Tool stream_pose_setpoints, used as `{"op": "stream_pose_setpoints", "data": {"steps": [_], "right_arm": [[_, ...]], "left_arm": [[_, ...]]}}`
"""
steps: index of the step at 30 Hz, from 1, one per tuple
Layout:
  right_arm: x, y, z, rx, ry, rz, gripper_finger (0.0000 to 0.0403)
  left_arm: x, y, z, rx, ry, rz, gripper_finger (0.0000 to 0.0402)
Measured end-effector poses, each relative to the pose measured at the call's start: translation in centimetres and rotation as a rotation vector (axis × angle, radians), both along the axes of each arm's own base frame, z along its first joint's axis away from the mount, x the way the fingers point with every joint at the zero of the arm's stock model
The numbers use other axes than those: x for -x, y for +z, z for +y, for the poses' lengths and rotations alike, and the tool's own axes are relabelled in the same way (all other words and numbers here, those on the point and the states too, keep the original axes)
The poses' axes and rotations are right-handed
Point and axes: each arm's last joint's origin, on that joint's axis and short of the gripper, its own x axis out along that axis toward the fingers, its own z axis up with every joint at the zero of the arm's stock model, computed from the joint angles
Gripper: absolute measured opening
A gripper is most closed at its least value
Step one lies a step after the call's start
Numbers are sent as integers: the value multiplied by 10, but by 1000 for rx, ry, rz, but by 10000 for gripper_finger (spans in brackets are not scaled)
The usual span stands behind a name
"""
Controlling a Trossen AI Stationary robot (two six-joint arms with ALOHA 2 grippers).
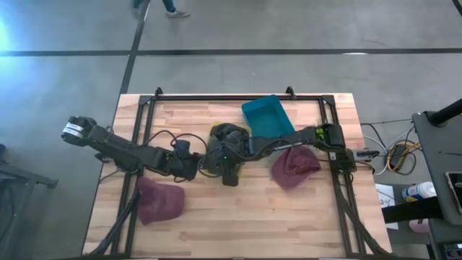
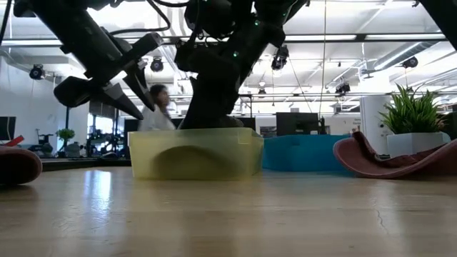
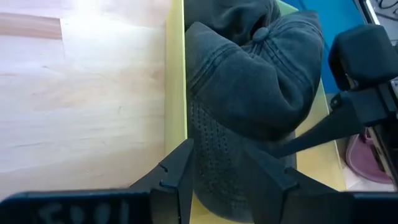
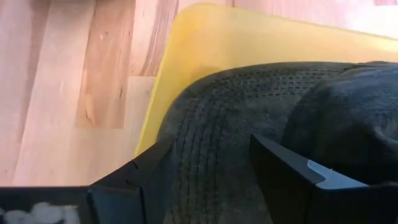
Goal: Pick & Place hat
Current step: Put the black cap black into the yellow bin, then adjust the yellow bin
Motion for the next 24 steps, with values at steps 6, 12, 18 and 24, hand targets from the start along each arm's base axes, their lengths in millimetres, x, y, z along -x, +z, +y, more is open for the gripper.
{"op": "stream_pose_setpoints", "data": {"steps": [6, 12, 18, 24], "right_arm": [[10, 42, 2, -3, 41, -96, 205], [39, 66, -4, 46, -54, -25, 205], [77, 42, -14, -56, -294, 224, 205], [96, 8, -13, -56, -325, 331, 205]], "left_arm": [[-1, 2, 1, -51, 34, -24, 117], [-3, 3, 5, -130, -19, 11, 117], [-4, 2, 11, -118, -67, 56, 117], [-3, -1, 12, -148, -116, 102, 117]]}}
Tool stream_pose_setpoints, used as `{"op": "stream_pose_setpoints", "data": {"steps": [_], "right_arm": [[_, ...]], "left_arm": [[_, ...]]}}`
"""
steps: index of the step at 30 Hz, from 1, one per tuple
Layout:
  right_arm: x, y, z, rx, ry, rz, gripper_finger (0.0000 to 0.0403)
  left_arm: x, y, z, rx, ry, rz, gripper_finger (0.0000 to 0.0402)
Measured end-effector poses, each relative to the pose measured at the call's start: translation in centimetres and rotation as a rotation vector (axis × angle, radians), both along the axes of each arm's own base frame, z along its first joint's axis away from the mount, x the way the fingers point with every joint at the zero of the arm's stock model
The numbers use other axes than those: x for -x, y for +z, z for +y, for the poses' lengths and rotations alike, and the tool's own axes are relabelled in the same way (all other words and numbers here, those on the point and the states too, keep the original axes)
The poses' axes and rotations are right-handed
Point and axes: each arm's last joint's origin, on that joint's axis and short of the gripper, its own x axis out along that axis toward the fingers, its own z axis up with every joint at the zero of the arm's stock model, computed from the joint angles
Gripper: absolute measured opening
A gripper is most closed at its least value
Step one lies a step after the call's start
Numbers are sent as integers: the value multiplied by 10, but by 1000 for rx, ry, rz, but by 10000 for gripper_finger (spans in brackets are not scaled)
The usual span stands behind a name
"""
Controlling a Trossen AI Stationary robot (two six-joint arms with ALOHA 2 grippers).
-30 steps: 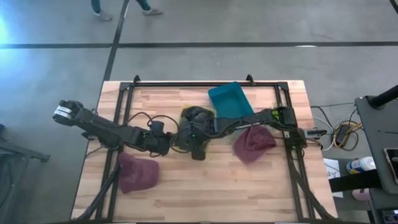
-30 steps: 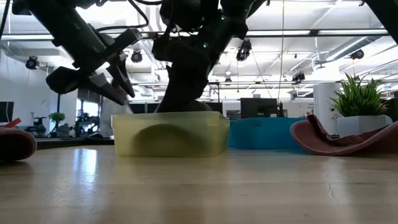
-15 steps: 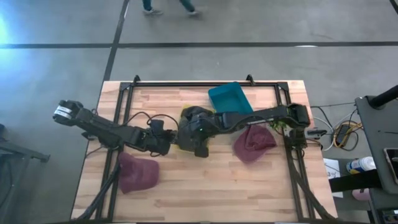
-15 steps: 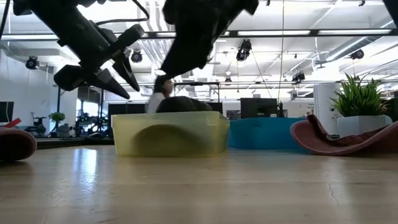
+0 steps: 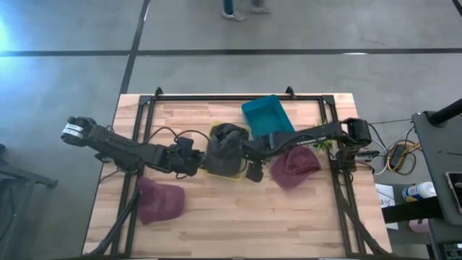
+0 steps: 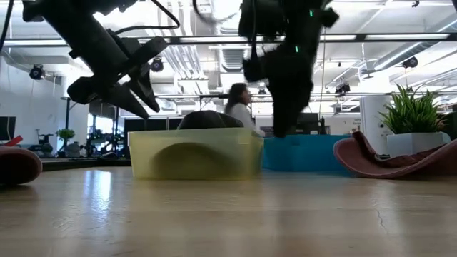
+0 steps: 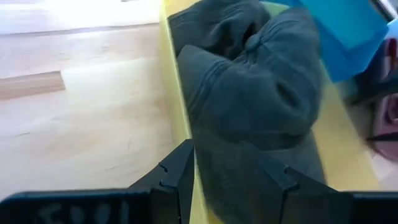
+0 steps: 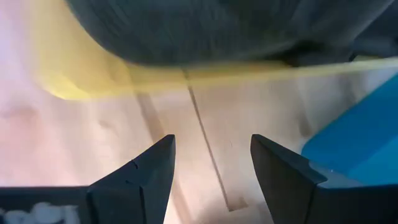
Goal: Pick & Place hat
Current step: Adjust the yellow bin
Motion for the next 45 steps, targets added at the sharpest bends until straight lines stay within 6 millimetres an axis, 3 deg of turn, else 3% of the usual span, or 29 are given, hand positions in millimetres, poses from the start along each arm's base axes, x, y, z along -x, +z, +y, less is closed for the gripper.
{"op": "stream_pose_setpoints", "data": {"steps": [3, 10, 14, 22, 27, 32, 39, 45], "right_arm": [[1, -12, -1, 9, 21, 2, 205], [-14, -9, -6, 58, 53, -168, 205], [-23, -6, -16, 111, 64, -214, 205], [-48, -19, -49, 136, 26, -208, 205], [-65, -21, -62, 156, 20, -192, 205], [-68, -4, -63, 161, 48, -195, 205], [-41, 28, -53, 149, 121, -107, 205], [-32, 27, -53, 137, 65, -129, 205]], "left_arm": [[5, -9, 1, 14, -10, 37, 117], [15, -32, 2, 53, -23, 81, 117], [19, -38, 3, 54, -5, 94, 117], [26, -44, 5, 43, 5, 141, 117], [30, -33, 5, 58, 6, 182, 117], [37, -8, 7, 24, 24, 195, 117], [47, 29, 12, -46, 47, 106, 117], [53, 21, 13, -45, 65, 127, 117]]}}
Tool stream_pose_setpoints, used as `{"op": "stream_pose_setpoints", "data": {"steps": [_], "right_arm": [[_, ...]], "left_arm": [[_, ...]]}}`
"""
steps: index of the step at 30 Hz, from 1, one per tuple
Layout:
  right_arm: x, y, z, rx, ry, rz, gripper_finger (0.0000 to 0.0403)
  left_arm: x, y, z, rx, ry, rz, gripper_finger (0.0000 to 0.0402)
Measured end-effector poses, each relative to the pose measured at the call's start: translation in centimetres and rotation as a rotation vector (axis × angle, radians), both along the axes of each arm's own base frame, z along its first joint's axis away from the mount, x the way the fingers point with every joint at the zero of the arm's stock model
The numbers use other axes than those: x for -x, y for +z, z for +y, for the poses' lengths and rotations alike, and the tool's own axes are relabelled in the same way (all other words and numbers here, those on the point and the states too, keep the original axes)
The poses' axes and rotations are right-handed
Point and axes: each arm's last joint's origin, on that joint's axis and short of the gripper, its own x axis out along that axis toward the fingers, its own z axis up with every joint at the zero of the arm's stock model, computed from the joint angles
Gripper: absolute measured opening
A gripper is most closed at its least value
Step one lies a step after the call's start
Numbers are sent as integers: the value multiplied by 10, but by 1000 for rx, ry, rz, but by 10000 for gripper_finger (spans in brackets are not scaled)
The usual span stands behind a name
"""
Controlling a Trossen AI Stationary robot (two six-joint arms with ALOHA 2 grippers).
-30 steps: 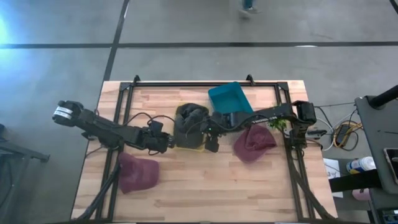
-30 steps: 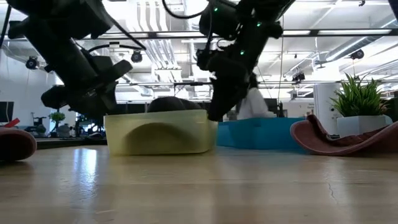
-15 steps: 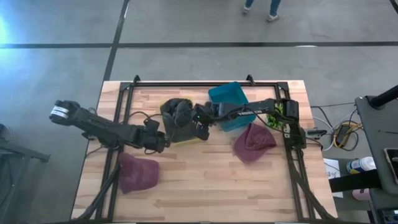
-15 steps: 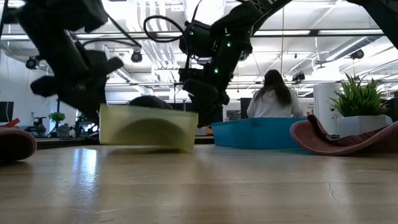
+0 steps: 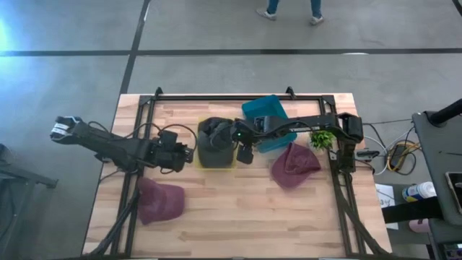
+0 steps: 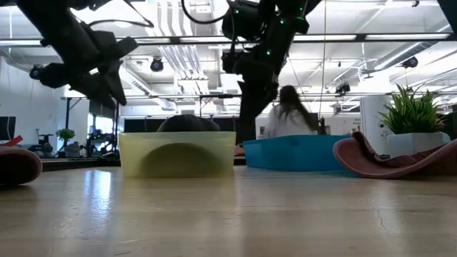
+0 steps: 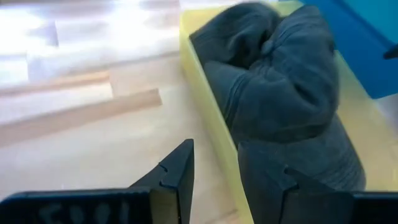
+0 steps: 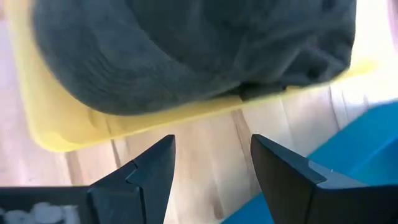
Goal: Pick & Place hat
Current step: Adjust the yellow bin
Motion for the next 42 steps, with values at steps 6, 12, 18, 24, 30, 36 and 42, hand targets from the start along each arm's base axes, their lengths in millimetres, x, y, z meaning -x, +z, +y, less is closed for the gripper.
{"op": "stream_pose_setpoints", "data": {"steps": [6, 12, 18, 24, 30, 36, 42], "right_arm": [[10, -17, 26, -42, 67, 99, 205], [9, -33, 54, -121, 116, 66, 205], [-2, -32, 58, -158, 52, -89, 205], [-13, -39, 47, -152, 29, -155, 205], [-33, -56, 32, -76, -41, -178, 205], [-36, -44, 11, 105, -113, -193, 205], [-33, -34, -27, 154, -157, -205, 205]], "left_arm": [[-10, 2, -14, 85, -59, -136, 117], [-24, 2, -34, 97, -163, -222, 117], [-31, -3, -44, 142, -170, -235, 117], [-36, 13, -46, 124, -208, -258, 117], [-40, 34, -48, 73, -265, -282, 117], [-41, 41, -48, 49, -278, -290, 117], [-42, 42, -48, 47, -276, -293, 117]]}}
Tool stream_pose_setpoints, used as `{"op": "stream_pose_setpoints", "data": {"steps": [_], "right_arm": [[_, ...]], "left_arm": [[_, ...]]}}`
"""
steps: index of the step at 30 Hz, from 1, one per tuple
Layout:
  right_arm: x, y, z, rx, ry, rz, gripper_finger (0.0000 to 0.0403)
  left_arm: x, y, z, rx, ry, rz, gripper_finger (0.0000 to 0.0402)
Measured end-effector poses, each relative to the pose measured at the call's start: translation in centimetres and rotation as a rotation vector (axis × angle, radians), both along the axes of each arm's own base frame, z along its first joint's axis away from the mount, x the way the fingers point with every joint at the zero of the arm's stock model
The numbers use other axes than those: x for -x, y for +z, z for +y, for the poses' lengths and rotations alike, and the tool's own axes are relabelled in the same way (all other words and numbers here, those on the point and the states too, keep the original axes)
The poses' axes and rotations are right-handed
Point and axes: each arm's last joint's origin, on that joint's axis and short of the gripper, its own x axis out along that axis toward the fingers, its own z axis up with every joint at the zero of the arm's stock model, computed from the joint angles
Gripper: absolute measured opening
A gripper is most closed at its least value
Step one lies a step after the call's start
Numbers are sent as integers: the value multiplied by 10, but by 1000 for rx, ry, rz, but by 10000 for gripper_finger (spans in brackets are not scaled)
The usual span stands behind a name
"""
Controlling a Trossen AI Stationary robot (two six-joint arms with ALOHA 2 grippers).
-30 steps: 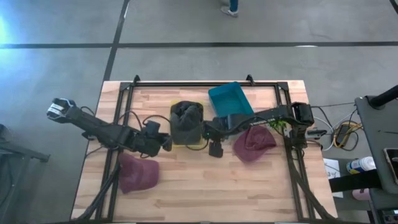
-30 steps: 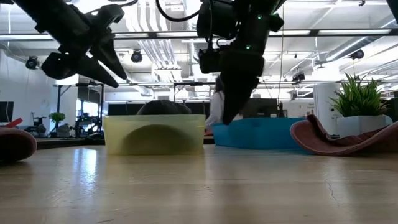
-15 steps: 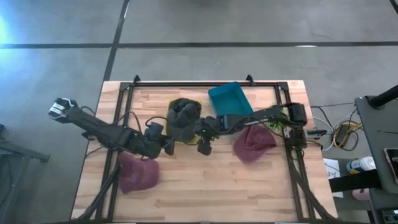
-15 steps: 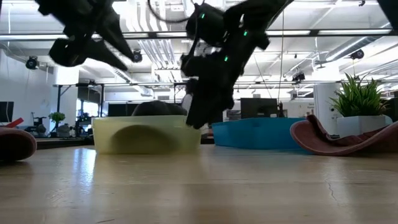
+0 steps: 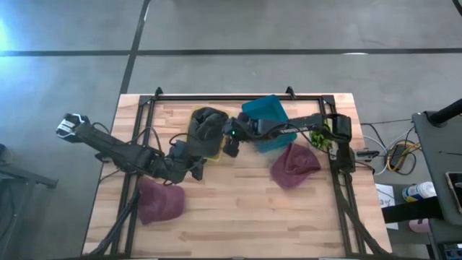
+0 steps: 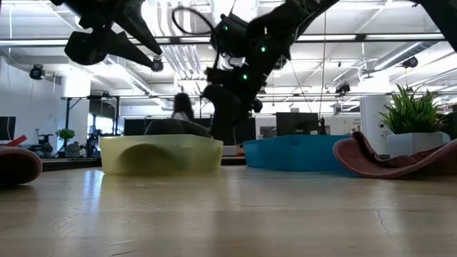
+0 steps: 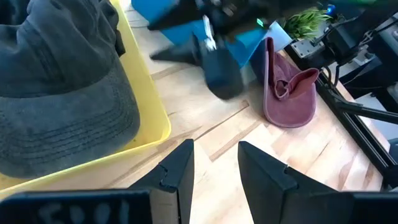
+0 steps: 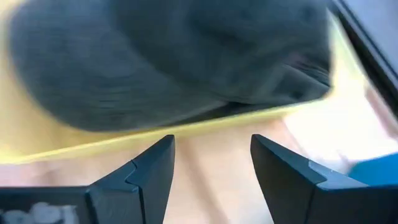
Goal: Pick & Place hat
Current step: Adjust the yellow bin, then adjust the blue bin
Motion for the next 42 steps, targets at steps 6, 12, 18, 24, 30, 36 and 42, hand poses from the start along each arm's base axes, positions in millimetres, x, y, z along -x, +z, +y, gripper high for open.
{"op": "stream_pose_setpoints", "data": {"steps": [6, 12, 18, 24, 30, 36, 42], "right_arm": [[9, -5, -38, 5, -64, 30, 205], [20, 23, -42, 24, -12, 32, 205], [44, 41, -13, -83, 110, 193, 205], [61, 42, 33, -105, 229, 366, 205], [65, 34, 62, 32, 198, 422, 205], [73, 31, 66, 46, 39, 458, 205], [81, 28, 69, -56, -80, 491, 205]], "left_arm": [[0, 0, 0, 0, -1, 1, 117], [0, 0, 1, -10, -5, 5, 117], [-2, 0, 6, -21, 11, 9, 117], [-8, 5, 12, -73, -13, -20, 117], [-11, 9, 13, -95, -27, -51, 117], [-12, 8, 12, -50, -34, -60, 117], [-13, 10, 11, -19, -46, -91, 117]]}}
